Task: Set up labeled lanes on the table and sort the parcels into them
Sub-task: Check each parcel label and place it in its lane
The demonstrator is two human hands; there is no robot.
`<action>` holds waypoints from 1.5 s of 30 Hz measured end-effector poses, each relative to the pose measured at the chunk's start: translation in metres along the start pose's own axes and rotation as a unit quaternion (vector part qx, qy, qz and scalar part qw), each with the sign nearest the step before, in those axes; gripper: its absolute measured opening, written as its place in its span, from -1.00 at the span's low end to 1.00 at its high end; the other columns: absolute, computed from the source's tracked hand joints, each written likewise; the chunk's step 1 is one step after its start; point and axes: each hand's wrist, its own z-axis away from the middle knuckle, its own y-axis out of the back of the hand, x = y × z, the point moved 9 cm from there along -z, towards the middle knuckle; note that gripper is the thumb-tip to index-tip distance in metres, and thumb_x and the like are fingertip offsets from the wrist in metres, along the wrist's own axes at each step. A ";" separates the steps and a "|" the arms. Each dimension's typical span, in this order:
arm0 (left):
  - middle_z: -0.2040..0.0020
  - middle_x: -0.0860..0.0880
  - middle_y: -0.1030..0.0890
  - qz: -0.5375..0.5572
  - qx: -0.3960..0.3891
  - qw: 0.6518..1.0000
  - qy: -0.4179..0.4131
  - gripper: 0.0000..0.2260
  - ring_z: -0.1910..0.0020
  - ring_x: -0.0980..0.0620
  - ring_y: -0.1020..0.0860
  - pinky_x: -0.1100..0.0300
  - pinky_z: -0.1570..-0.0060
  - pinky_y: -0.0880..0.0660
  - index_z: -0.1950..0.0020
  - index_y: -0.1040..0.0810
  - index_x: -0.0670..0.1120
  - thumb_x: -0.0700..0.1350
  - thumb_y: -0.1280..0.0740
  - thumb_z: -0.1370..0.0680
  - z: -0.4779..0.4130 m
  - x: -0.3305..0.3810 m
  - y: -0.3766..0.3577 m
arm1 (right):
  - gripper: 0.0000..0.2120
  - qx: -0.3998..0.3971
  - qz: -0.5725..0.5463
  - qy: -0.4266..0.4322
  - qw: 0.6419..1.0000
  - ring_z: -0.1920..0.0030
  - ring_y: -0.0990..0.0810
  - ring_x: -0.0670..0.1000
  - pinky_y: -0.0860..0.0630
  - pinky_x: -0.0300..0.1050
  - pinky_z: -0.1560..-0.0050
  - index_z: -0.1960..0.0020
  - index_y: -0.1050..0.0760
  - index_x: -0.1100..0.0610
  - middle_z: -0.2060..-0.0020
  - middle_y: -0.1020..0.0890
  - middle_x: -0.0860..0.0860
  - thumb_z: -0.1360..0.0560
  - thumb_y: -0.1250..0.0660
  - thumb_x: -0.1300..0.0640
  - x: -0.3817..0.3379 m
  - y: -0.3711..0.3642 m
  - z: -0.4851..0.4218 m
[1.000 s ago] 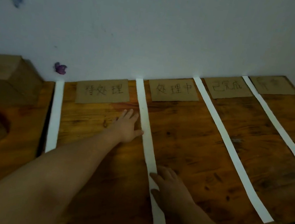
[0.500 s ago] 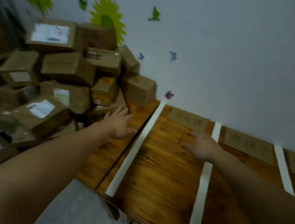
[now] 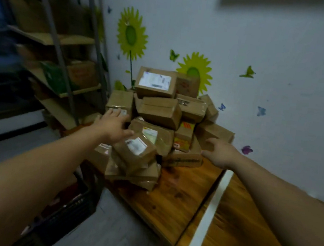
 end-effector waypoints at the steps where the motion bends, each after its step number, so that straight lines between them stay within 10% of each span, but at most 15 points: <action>1: -0.57 -0.02 0.04 0.003 0.009 1.000 0.009 -0.37 -0.54 -0.11 0.11 -0.18 -0.45 0.03 -0.54 -0.08 0.08 0.24 -0.20 -0.54 -0.006 -0.017 0.010 | -0.39 0.010 -0.008 0.007 1.000 -0.38 -0.36 0.13 -0.35 -0.07 -0.28 -0.50 -0.20 0.10 -0.46 -0.30 0.11 -0.55 -0.24 -0.15 -0.020 0.004 -0.010; 18: -0.53 -0.11 -0.18 0.286 0.031 0.957 0.026 -0.34 -0.47 -0.10 -0.21 0.05 -0.38 -0.21 -0.54 -0.09 -0.09 0.04 -0.32 -0.55 -0.194 -0.045 0.061 | -0.42 0.145 -0.122 0.009 0.982 -0.28 -0.47 0.11 -0.39 -0.12 -0.13 -0.45 -0.27 0.12 -0.35 -0.45 0.07 -0.52 -0.32 -0.07 -0.135 0.087 -0.210; 26: -0.33 -0.09 -0.49 0.483 -0.017 0.874 0.057 -0.56 -0.26 -0.07 -0.48 0.02 -0.27 -0.40 -0.42 -0.30 -0.10 -0.09 -0.29 -0.57 -0.266 -0.020 0.013 | -0.54 0.140 -0.253 -0.031 0.957 -0.22 -0.52 0.14 -0.43 -0.07 -0.18 -0.35 -0.36 0.16 -0.26 -0.54 0.08 -0.50 -0.34 0.06 -0.125 0.063 -0.286; 45: -0.06 0.22 -0.51 0.628 0.102 0.738 -0.223 -0.57 -0.12 0.16 -0.52 0.21 -0.04 -0.53 -0.22 -0.28 0.26 -0.22 -0.29 -0.56 -0.091 -0.052 0.131 | -0.52 0.391 -0.362 0.073 0.843 -0.03 -0.47 -0.29 -0.58 -0.08 -0.12 -0.34 -0.24 -0.23 0.00 -0.43 -0.39 -0.55 -0.31 0.14 -0.211 0.116 -0.037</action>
